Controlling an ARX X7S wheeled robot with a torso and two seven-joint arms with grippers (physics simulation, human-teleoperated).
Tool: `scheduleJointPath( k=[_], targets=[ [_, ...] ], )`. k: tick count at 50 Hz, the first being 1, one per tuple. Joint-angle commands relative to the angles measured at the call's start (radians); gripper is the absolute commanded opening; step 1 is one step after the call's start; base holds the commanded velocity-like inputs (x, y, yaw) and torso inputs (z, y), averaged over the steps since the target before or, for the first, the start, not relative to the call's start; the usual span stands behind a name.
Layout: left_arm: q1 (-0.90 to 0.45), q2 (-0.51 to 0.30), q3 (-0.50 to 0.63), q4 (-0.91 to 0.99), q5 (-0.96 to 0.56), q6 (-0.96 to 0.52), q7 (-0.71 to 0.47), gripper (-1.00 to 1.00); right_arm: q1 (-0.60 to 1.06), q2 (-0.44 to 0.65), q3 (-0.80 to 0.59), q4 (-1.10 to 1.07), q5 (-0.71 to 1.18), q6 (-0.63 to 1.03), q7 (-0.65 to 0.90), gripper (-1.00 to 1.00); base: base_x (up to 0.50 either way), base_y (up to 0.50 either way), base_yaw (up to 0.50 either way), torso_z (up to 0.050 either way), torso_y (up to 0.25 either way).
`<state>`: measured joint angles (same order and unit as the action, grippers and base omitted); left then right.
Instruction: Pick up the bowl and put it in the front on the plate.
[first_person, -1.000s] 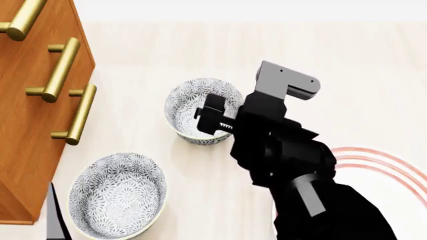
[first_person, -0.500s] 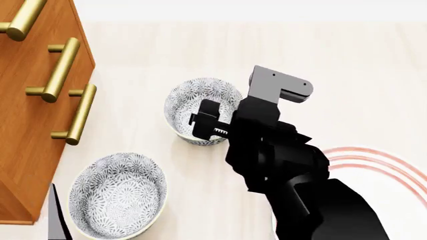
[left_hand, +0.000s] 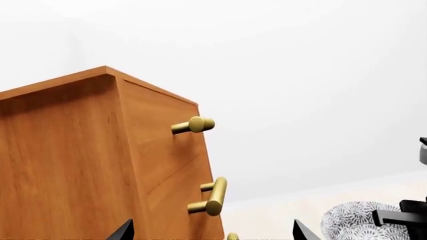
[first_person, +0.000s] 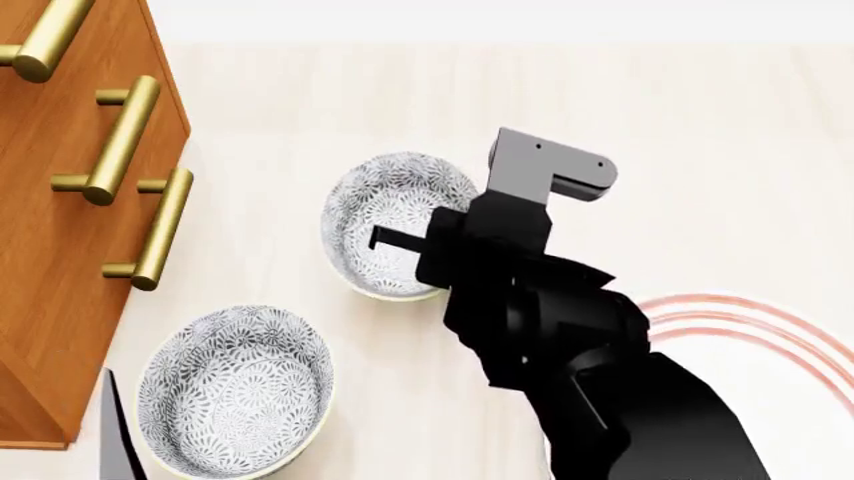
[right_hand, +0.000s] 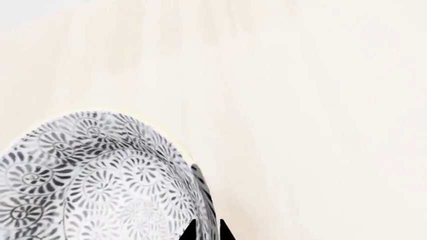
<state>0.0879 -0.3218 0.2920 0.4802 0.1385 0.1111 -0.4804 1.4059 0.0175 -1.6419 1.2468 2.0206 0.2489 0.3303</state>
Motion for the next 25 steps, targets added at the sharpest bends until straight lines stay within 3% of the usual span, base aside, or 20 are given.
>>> scheduleJointPath(
  k=[1,9,20,25],
  targets=[
    [0.003,0.015,-0.014,0.003,0.021,0.009,0.018,1.0,0.014,-0.017,-0.013,0.019,0.002,0.001,-0.023,-1.0,0.0,0.0,0.0,0.0,0.0],
    [0.003,0.014,-0.009,0.003,0.022,0.007,0.015,1.0,0.071,0.003,-0.076,0.061,0.05,0.0,-0.033,-1.0,0.0,0.0,0.0,0.0,0.0],
    [-0.001,0.014,0.001,-0.001,0.022,0.0,0.016,1.0,0.198,0.134,-0.186,0.052,0.113,-0.035,-0.069,-1.0,0.0,0.0,0.0,0.0,0.0],
    [-0.002,0.014,0.006,0.002,0.021,-0.006,0.017,1.0,0.278,0.374,-0.18,-0.378,0.052,-0.164,0.069,-1.0,0.0,0.0,0.0,0.0,0.0]
  ],
)
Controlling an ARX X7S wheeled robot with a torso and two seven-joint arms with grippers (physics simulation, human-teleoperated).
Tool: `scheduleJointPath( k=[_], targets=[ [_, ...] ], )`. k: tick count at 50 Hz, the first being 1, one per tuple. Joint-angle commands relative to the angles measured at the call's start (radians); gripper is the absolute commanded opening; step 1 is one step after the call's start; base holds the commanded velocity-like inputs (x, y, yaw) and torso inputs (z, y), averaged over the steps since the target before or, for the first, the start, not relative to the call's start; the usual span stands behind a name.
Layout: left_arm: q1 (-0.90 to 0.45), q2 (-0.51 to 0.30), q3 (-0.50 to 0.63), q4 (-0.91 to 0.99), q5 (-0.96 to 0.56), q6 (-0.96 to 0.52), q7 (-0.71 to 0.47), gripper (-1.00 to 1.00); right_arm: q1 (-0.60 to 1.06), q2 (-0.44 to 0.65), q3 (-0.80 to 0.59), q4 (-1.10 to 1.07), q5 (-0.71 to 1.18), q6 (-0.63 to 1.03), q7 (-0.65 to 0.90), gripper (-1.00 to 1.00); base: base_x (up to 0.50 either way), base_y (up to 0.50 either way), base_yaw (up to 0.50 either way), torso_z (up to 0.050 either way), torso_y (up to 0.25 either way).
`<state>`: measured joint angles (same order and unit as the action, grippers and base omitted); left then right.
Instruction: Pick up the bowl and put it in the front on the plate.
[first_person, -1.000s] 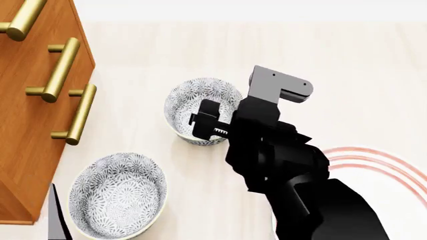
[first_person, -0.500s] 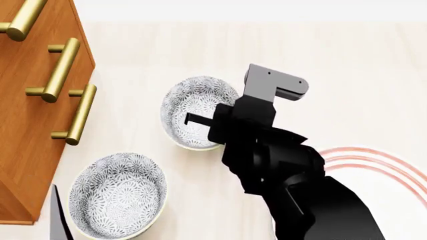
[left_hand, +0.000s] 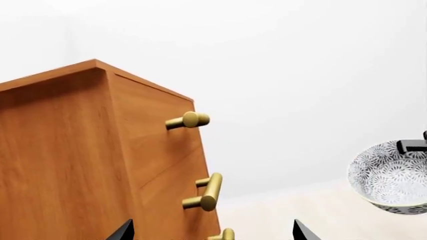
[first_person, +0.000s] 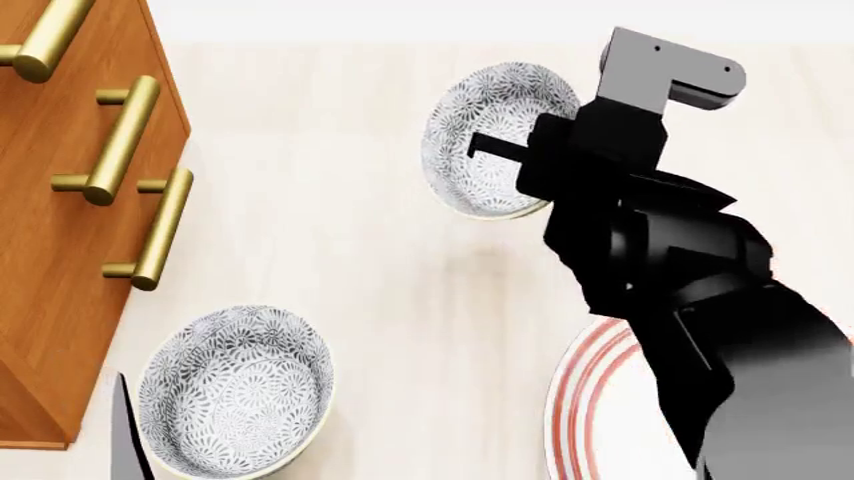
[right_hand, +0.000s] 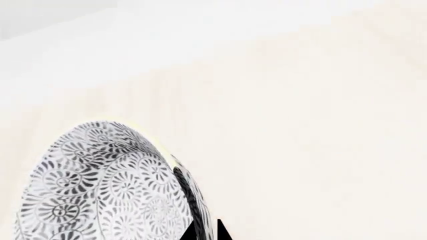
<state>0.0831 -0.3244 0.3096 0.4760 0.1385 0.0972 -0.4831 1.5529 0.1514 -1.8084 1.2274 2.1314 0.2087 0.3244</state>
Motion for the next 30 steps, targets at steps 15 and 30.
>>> scheduleJointPath(
  k=[15,30],
  targets=[
    [-0.008,0.019,0.003,0.01,0.027,-0.015,0.022,1.0,0.258,0.64,-0.048,-0.914,-0.278,-0.236,0.132,-1.0,0.0,0.0,0.0,0.0,0.0],
    [-0.014,0.019,0.027,0.009,0.038,-0.028,0.027,1.0,0.356,0.871,-0.075,-1.125,-0.417,-0.192,0.034,-1.0,0.0,0.0,0.0,0.0,0.0]
  ],
)
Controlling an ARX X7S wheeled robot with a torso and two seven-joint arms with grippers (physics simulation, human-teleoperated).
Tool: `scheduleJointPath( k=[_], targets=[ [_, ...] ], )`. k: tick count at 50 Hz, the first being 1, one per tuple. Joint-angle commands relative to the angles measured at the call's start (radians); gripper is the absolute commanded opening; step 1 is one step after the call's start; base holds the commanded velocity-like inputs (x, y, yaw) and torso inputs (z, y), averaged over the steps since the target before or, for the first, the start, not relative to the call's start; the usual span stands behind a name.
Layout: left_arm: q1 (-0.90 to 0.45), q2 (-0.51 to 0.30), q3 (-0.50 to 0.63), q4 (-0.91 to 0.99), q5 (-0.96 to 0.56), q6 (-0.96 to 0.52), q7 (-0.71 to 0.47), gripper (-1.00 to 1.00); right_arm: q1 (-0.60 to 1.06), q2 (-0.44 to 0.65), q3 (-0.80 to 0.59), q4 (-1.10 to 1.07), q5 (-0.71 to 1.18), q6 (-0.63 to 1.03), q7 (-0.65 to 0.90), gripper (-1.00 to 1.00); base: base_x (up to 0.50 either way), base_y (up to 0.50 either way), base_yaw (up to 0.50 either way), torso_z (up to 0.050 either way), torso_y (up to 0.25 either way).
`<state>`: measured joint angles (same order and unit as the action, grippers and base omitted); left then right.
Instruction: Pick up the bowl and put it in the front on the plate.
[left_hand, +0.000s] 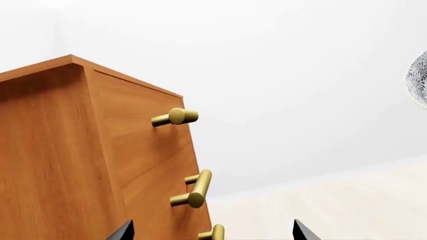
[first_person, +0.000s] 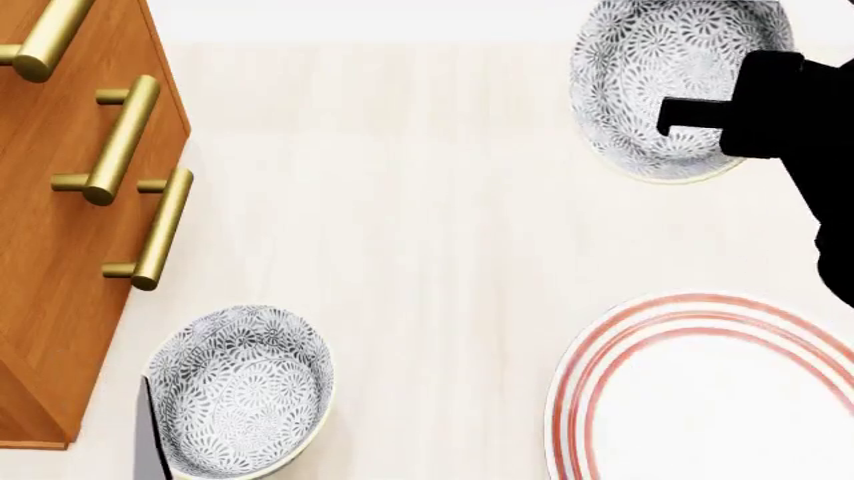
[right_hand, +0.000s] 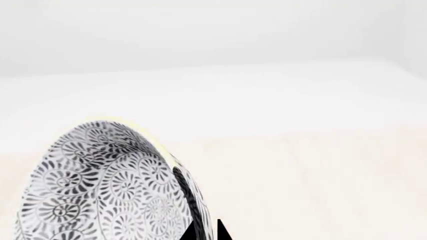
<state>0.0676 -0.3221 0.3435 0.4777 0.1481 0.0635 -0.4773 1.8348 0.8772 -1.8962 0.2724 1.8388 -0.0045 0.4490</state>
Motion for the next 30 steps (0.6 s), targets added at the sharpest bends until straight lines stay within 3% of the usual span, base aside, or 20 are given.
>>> scheduleJointPath(
  k=[1,30],
  targets=[
    [0.001,0.016,-0.007,0.007,0.029,0.006,0.021,1.0,0.075,0.151,0.013,-0.175,-0.12,0.026,-0.103,-1.0,0.0,0.0,0.0,0.0,0.0],
    [-0.005,0.006,0.018,0.03,0.044,-0.022,0.03,1.0,0.155,0.458,0.001,-0.42,-0.204,0.154,-0.201,-1.0,0.0,0.0,0.0,0.0,0.0]
  ],
)
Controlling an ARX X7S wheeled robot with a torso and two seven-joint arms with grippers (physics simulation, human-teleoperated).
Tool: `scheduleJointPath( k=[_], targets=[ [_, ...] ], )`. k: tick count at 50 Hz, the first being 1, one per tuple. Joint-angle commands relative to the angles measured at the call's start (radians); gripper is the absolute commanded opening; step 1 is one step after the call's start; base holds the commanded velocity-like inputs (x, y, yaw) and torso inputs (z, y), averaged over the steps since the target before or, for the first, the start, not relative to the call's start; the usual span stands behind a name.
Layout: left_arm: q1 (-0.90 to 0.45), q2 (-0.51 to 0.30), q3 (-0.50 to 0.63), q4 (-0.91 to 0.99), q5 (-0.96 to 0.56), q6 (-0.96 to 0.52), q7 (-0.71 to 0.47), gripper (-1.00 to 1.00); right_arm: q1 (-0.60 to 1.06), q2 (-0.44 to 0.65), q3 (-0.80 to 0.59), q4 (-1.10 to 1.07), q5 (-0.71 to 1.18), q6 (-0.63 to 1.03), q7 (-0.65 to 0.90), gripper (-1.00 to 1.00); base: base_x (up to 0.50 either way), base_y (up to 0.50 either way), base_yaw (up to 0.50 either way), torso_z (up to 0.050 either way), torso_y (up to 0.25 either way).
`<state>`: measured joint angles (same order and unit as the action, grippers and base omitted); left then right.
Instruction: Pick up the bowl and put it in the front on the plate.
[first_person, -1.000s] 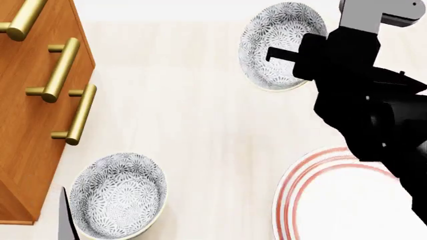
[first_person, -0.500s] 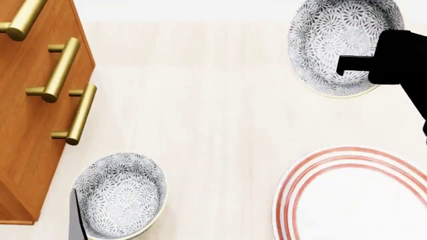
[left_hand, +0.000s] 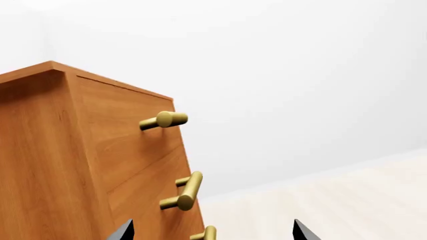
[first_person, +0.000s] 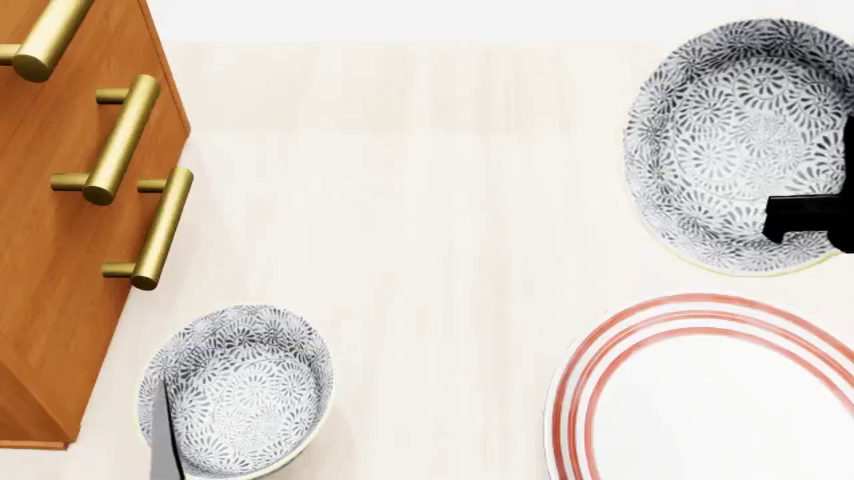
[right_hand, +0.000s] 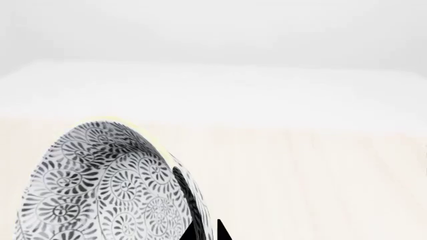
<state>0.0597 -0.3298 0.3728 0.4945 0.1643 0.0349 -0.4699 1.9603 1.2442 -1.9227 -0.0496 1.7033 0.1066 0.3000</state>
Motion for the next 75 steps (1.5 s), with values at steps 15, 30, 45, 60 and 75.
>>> scheduleJointPath(
  k=[15,30,45,60,75],
  targets=[
    [-0.001,0.008,0.001,0.014,0.026,-0.002,0.029,1.0,0.051,0.16,0.03,-0.212,-0.183,0.1,-0.221,-1.0,0.0,0.0,0.0,0.0,0.0],
    [-0.007,0.005,0.014,0.029,0.029,-0.03,0.039,1.0,0.083,0.241,0.056,-0.249,-0.226,0.171,-0.248,-1.0,0.0,0.0,0.0,0.0,0.0],
    [-0.011,0.002,0.023,0.03,0.025,-0.04,0.042,1.0,0.052,0.255,0.048,-0.252,-0.232,0.156,-0.247,-1.0,0.0,0.0,0.0,0.0,0.001],
    [-0.015,-0.002,0.031,0.023,0.013,-0.044,0.048,1.0,0.001,0.253,0.025,-0.212,-0.199,0.113,-0.227,-1.0,0.0,0.0,0.0,0.0,0.0],
    [-0.019,-0.005,0.036,0.019,0.007,-0.047,0.047,1.0,-0.082,0.239,-0.027,-0.184,-0.196,0.047,-0.224,-1.0,0.0,0.0,0.0,0.0,0.001]
  ],
)
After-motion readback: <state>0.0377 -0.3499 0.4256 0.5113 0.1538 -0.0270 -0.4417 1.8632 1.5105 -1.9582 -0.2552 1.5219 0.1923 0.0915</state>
